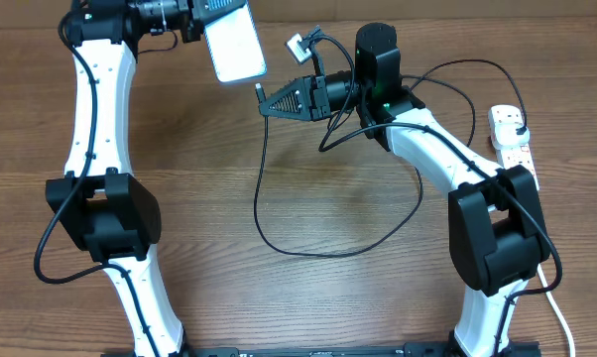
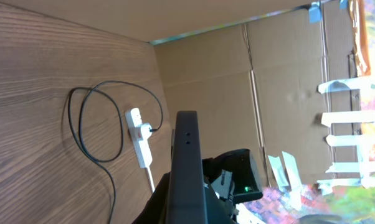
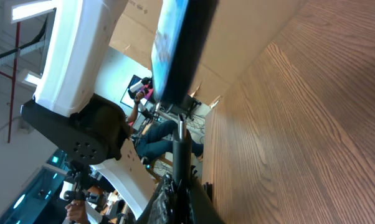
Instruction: Plug charger to phone and switch on socket
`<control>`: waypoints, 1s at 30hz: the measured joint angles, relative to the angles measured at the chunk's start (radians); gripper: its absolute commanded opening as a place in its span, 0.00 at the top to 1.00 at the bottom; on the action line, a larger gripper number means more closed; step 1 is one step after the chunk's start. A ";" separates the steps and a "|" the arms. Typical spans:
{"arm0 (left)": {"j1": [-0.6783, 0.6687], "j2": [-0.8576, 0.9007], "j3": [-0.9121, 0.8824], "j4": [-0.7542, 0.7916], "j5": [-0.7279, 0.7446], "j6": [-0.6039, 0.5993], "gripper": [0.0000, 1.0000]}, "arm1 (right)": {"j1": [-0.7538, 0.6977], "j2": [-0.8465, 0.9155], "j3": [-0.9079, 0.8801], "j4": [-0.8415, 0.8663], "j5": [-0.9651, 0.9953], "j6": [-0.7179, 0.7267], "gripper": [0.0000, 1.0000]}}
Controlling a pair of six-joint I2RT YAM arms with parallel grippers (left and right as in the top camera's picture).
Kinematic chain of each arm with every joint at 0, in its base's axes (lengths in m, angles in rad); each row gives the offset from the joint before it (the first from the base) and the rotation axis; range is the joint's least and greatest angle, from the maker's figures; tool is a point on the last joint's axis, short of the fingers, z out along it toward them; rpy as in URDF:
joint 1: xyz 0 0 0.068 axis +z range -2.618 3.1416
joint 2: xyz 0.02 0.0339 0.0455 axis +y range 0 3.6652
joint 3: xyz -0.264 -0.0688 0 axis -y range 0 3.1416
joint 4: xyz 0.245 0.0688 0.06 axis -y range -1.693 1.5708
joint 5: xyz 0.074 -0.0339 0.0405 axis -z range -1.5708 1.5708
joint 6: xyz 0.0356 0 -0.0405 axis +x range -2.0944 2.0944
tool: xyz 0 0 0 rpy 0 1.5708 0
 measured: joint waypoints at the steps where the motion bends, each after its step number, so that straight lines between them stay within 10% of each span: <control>1: -0.003 0.000 0.000 0.000 -0.003 0.003 0.96 | 0.000 0.000 0.000 -0.001 0.000 0.000 0.96; 30: -0.046 0.000 0.000 0.002 -0.051 0.062 0.96 | 0.006 0.000 0.000 0.018 0.003 0.034 0.96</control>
